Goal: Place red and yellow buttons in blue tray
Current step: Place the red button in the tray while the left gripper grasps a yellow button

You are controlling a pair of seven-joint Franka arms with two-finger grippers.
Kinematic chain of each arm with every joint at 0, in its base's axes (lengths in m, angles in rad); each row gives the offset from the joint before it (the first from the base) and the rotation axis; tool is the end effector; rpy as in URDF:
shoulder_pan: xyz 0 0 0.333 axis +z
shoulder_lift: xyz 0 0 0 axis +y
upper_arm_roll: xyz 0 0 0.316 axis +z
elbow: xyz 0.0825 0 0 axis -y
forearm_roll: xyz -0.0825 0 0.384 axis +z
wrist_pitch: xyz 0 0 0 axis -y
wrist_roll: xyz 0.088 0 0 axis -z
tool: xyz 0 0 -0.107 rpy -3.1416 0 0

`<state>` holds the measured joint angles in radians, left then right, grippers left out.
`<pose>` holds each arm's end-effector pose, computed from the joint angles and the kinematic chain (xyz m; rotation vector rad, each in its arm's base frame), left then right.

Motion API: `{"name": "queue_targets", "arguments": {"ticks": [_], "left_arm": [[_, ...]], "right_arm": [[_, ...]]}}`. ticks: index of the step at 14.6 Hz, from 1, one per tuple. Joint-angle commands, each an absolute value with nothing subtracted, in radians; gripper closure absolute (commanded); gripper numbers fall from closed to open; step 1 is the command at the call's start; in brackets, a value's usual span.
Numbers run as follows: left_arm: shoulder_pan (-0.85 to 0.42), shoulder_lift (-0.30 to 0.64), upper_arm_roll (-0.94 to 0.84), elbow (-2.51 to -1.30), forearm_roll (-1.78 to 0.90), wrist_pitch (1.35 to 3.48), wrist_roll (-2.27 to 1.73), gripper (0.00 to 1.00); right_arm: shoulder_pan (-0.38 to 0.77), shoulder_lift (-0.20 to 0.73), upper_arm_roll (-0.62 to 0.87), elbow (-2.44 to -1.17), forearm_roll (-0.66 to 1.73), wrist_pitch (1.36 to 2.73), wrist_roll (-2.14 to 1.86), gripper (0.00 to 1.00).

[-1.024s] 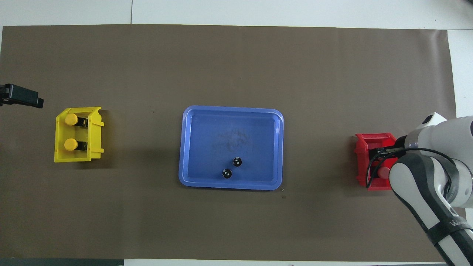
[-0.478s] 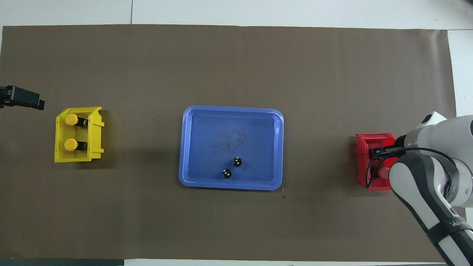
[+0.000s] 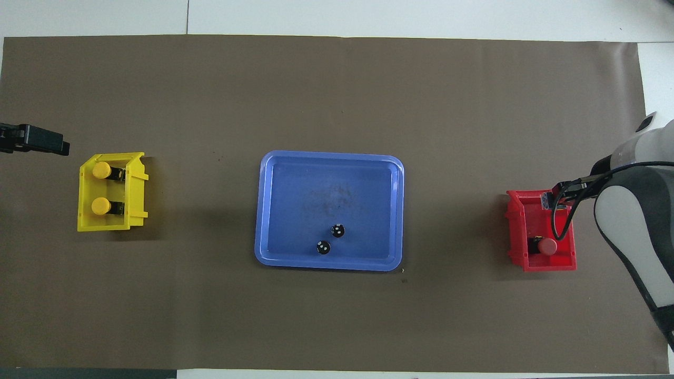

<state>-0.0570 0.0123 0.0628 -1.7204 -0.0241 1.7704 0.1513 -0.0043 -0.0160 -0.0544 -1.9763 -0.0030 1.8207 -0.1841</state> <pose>0.5706 0.0010 0.5639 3.1133 -0.2201 0.0615 0.5353 -0.0318 0.4626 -3.1129 -0.1970 0.2169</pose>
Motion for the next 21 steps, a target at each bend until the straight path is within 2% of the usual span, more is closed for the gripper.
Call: {"name": "queue_targets", "arguments": {"ticks": [1, 3, 5, 8, 10, 13, 21], "left_arm": [[-0.051, 0.004, 0.058, -1.854, -0.011, 1.909, 0.146, 0.0], [-0.051, 0.04, 0.058, -1.899, -0.011, 1.991, 0.146, 0.07], [-0.048, 0.069, 0.061, -1.931, -0.011, 2.055, 0.146, 0.19], [-0.028, 0.075, 0.066, -2.038, -0.012, 2.199, 0.144, 0.33], [-0.017, 0.078, 0.063, -2.071, -0.011, 2.258, 0.147, 0.36], [-0.011, 0.104, 0.063, -2.072, -0.012, 2.278, 0.146, 0.36], [-0.008, 0.133, 0.066, -2.103, -0.012, 2.325, 0.146, 0.37]], "right_arm": [[0.075, 0.089, -0.052, -1.778, -0.012, 1.727, -0.097, 0.79], [0.145, 0.123, -0.051, -1.718, 0.003, 1.749, -0.004, 0.8], [0.254, 0.147, -0.051, -1.685, 0.05, 1.805, 0.174, 0.83], [0.446, 0.283, -0.051, -1.566, 0.049, 1.844, 0.433, 0.83], [0.518, 0.349, -0.051, -1.554, 0.049, 1.914, 0.509, 0.82], [0.563, 0.417, -0.049, -1.555, 0.055, 1.977, 0.567, 0.82], [0.597, 0.416, -0.046, -1.666, 0.064, 2.052, 0.595, 0.81]]}}
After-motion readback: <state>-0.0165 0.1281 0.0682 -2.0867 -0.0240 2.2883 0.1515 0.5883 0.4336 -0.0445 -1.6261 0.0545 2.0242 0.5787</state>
